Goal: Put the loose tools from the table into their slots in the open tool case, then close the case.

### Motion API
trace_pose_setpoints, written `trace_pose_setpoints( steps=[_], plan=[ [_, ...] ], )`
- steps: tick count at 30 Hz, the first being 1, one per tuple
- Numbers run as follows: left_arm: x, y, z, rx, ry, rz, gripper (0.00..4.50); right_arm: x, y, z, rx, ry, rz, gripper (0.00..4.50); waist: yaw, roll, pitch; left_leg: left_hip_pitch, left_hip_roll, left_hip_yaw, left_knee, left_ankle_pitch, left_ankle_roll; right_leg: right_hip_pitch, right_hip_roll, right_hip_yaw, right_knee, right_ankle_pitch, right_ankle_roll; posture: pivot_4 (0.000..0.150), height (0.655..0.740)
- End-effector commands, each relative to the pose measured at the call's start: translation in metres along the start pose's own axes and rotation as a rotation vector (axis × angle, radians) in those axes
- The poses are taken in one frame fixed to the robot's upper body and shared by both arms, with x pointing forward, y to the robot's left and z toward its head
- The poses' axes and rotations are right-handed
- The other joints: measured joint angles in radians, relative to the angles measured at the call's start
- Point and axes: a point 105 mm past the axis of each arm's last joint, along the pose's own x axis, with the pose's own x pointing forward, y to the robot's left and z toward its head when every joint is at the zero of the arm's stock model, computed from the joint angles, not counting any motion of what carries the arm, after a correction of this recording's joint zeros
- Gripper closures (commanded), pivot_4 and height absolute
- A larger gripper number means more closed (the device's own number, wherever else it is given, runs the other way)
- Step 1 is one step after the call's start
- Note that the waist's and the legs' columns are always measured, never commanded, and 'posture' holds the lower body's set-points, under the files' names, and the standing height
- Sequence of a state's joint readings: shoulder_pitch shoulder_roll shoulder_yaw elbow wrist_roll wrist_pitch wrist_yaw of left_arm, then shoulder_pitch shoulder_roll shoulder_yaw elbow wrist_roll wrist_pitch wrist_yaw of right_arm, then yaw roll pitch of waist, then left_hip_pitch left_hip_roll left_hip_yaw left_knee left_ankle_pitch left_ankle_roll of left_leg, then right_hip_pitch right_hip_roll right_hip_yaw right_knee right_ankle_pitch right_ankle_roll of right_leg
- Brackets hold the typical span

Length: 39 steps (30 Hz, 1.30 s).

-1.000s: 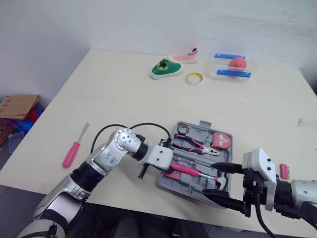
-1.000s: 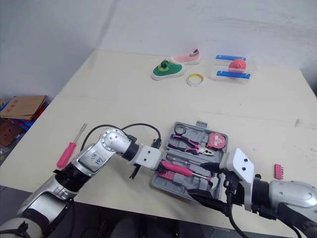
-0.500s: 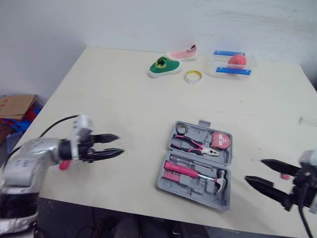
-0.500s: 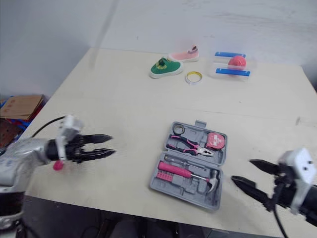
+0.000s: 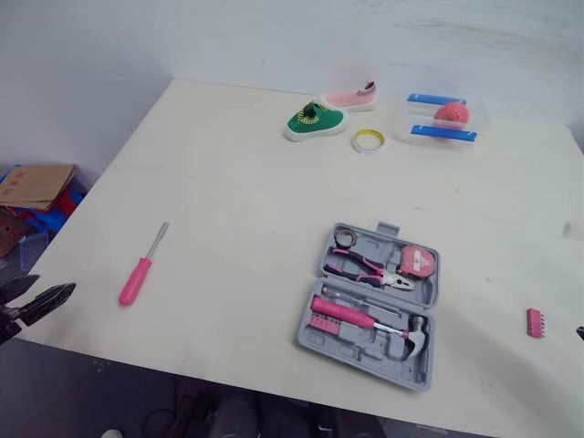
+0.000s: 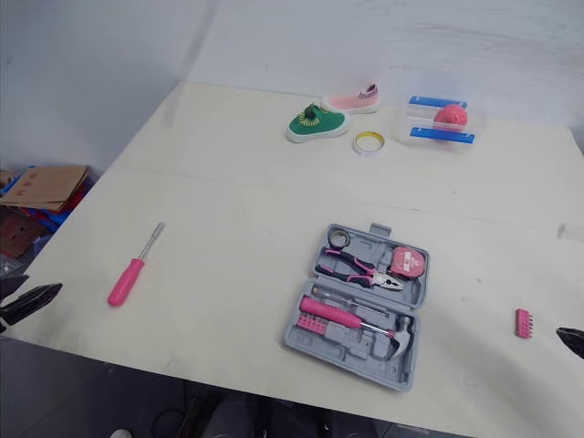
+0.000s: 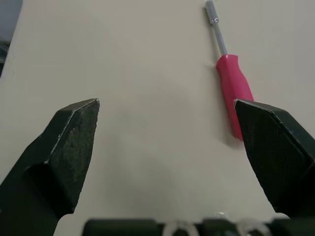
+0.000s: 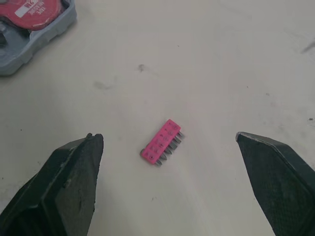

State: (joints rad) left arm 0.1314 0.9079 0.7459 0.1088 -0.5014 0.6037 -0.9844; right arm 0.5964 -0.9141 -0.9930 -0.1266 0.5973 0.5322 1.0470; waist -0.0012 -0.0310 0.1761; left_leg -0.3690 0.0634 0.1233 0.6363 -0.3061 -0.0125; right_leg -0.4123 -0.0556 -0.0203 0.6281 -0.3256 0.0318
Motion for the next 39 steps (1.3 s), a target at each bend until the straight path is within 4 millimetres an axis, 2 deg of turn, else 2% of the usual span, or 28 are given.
trace_pose_setpoints(
  steps=[1, 3, 5, 7, 10, 13, 16, 20, 25, 29, 36, 37, 39],
  plan=[
    [0.026, -0.050, 0.022, 0.106, 0.008, -0.259, 0.07, 0.010, 0.027, 0.020, -0.026, -0.096, 0.038, 0.00, 0.000, 0.002, 0.000, 0.000, 0.000, 0.000, -0.002, 0.002, -0.001, 0.000, -0.001, -0.001, 0.000, 0.000, 0.000, 0.150, 0.7304],
    [0.034, -0.069, 0.025, 0.140, 0.026, -0.352, 0.07, 0.013, 0.033, 0.022, -0.017, -0.118, 0.014, 0.00, -0.003, 0.004, -0.001, 0.000, 0.000, 0.001, -0.005, 0.004, -0.001, 0.000, -0.002, -0.002, 0.000, 0.001, 0.002, 0.150, 0.7304],
    [0.051, -0.113, 0.046, 0.200, 0.008, -0.538, 0.07, 0.018, 0.043, 0.022, 0.024, -0.154, -0.040, 0.00, -0.002, 0.004, -0.001, 0.000, 0.000, 0.001, -0.007, 0.004, -0.002, -0.001, -0.001, -0.003, 0.001, 0.008, 0.014, 0.150, 0.7304],
    [0.060, -0.154, 0.063, 0.272, -0.008, -0.729, 0.07, 0.022, 0.052, 0.018, 0.077, -0.173, -0.093, 0.00, 0.002, 0.004, -0.001, -0.002, 0.000, -0.001, -0.007, 0.004, -0.003, -0.001, 0.000, -0.005, 0.000, 0.007, 0.015, 0.150, 0.7304],
    [0.066, -0.186, 0.081, 0.319, -0.052, -0.882, 0.07, 0.030, 0.054, 0.011, 0.161, -0.180, -0.175, 0.00, -0.004, 0.007, -0.001, -0.002, 0.000, 0.000, -0.006, 0.008, -0.001, -0.001, 0.000, -0.005, 0.001, 0.007, 0.015, 0.150, 0.7304],
    [0.074, -0.223, 0.100, 0.378, -0.117, -1.065, 0.07, 0.050, 0.058, -0.002, 0.206, -0.142, -0.244, 0.00, -0.019, 0.007, -0.002, 0.000, 0.000, 0.003, -0.005, 0.011, -0.004, 0.001, 0.004, -0.001, 0.001, 0.009, 0.019, 0.150, 0.7304],
    [0.077, -0.236, 0.104, 0.411, -0.125, -1.121, 0.07, 0.057, 0.058, -0.006, 0.214, -0.132, -0.274, 0.00, -0.032, 0.009, -0.001, 0.000, 0.000, 0.004, -0.004, 0.013, -0.004, 0.001, 0.007, 0.003, 0.001, 0.011, 0.023, 0.150, 0.7304],
    [0.074, -0.274, 0.115, 0.453, -0.185, -1.327, 0.07, 0.067, 0.043, -0.018, 0.285, -0.136, -0.374, 0.00, -0.029, 0.008, 0.000, 0.002, 0.001, 0.005, -0.002, 0.016, -0.007, 0.000, 0.013, 0.007, 0.005, 0.011, 0.023, 0.150, 0.7304],
    [0.079, -0.285, 0.113, 0.496, -0.187, -1.361, 0.07, 0.073, 0.030, -0.030, 0.322, -0.109, -0.436, 0.00, -0.030, 0.009, 0.000, 0.003, 0.001, 0.007, 0.000, 0.017, -0.007, 0.001, 0.013, 0.011, 0.010, 0.012, 0.023, 0.150, 0.7304],
    [0.085, -0.292, 0.116, 0.490, -0.213, -1.361, 0.07, 0.074, 0.026, -0.050, 0.359, -0.033, -0.473, 0.00, -0.028, 0.009, 0.000, 0.004, 0.001, 0.006, 0.001, 0.018, -0.007, 0.000, 0.013, 0.010, 0.011, 0.012, 0.023, 0.150, 0.7304],
    [0.089, -0.292, 0.117, 0.495, -0.219, -1.347, 0.07, 0.080, 0.031, -0.056, 0.366, -0.035, -0.456, 0.00, -0.030, 0.009, 0.000, 0.004, 0.001, 0.007, 0.002, 0.019, -0.007, 0.000, 0.013, 0.011, 0.013, 0.012, 0.023, 0.150, 0.7304],
    [0.089, -0.294, 0.118, 0.497, -0.220, -1.349, 0.00, 0.081, 0.032, -0.057, 0.381, -0.034, -0.454, 0.50, -0.030, 0.009, 0.000, 0.004, 0.001, 0.006, 0.002, 0.019, -0.007, 0.000, 0.013, 0.011, 0.014, 0.012, 0.023, 0.150, 0.7304],
    [0.088, -0.296, 0.120, 0.500, -0.222, -1.352, 0.00, 0.082, 0.034, -0.058, 0.396, -0.033, -0.452, 1.18, -0.029, 0.008, 0.000, 0.005, 0.001, 0.006, 0.002, 0.019, -0.007, 0.000, 0.013, 0.011, 0.014, 0.012, 0.023, 0.150, 0.7304]
  ],
)
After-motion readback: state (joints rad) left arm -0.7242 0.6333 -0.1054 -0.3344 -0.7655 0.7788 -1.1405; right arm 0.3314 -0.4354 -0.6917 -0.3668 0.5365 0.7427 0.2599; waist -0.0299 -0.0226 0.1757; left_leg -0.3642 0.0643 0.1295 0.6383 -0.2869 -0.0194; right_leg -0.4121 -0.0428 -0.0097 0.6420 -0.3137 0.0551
